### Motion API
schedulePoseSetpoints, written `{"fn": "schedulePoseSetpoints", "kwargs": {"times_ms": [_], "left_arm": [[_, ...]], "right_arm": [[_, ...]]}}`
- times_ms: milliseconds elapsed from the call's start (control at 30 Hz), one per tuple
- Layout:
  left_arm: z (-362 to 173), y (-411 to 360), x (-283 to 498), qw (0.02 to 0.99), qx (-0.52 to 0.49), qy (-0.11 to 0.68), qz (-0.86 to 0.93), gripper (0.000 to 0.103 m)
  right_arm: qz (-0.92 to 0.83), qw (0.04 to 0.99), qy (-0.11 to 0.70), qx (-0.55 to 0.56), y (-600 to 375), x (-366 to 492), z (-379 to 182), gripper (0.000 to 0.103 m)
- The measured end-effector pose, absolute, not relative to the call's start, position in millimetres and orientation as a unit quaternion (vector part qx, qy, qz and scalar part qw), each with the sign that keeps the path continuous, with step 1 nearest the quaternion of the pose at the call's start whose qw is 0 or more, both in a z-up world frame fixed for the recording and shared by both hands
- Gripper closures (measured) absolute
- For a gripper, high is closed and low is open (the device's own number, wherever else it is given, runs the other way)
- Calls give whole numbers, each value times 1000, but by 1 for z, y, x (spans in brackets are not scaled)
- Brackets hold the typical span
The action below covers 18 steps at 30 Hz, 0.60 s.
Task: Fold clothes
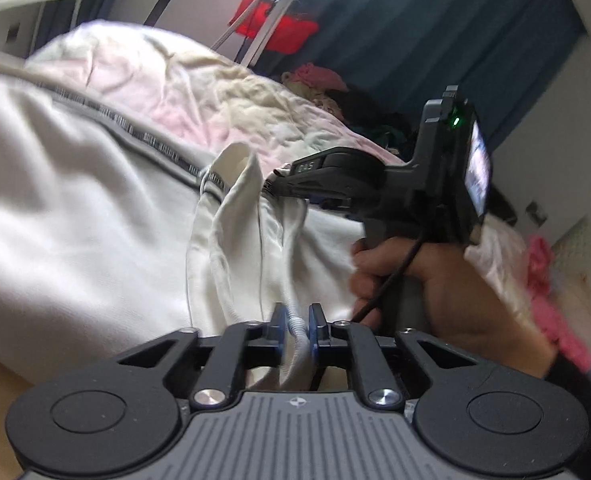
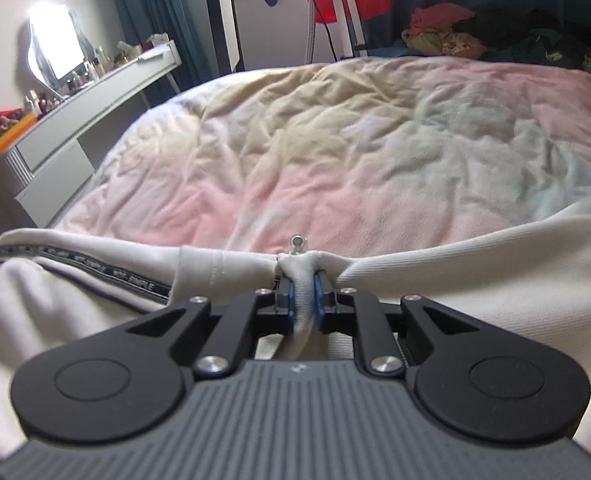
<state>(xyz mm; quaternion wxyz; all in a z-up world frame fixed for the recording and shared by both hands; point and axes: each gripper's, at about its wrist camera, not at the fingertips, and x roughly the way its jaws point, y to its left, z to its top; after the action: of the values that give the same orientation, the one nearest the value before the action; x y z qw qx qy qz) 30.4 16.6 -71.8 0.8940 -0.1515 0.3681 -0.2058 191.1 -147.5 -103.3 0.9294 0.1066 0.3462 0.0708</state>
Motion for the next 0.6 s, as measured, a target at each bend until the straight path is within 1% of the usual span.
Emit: {"fn": "schedulePoseSetpoints", "kwargs": {"times_ms": [33, 67, 100, 133, 167, 200, 233, 367, 467, 533, 600], "left_arm": [[-68, 14, 28, 901, -137, 360, -200, 72], [-63, 12, 24, 908, -124, 349, -194, 64], [-58, 10, 19, 915, -113, 336, -191, 49], [-53, 8, 14, 922, -104, 322, -190, 39], [-49, 6, 9, 927, -95, 310, -188, 36], [-44, 4, 5, 932, -86, 298, -187, 29], [-41, 2, 1, 936, -78, 288, -186, 24], [-33, -5, -16, 945, -58, 262, -187, 19], [-26, -10, -33, 951, -39, 244, -185, 14], [-23, -12, -40, 955, -30, 232, -183, 8], [-22, -12, -48, 960, -29, 217, -175, 5]], "right_arm": [[73, 930, 343, 107, -151, 186, -97, 85], [75, 931, 340, 107, -154, 181, -91, 77], [76, 933, 336, 108, -158, 175, -84, 59], [74, 935, 328, 110, -162, 167, -75, 49], [73, 940, 315, 111, -168, 156, -66, 31], [71, 944, 301, 112, -173, 145, -56, 22], [70, 948, 288, 113, -179, 134, -47, 22], [65, 956, 257, 124, -208, 82, -20, 23], [52, 959, 244, 131, -226, 42, -14, 23], [36, 963, 237, 127, -233, 16, -12, 22], [30, 965, 227, 125, -236, -6, -13, 23]]}}
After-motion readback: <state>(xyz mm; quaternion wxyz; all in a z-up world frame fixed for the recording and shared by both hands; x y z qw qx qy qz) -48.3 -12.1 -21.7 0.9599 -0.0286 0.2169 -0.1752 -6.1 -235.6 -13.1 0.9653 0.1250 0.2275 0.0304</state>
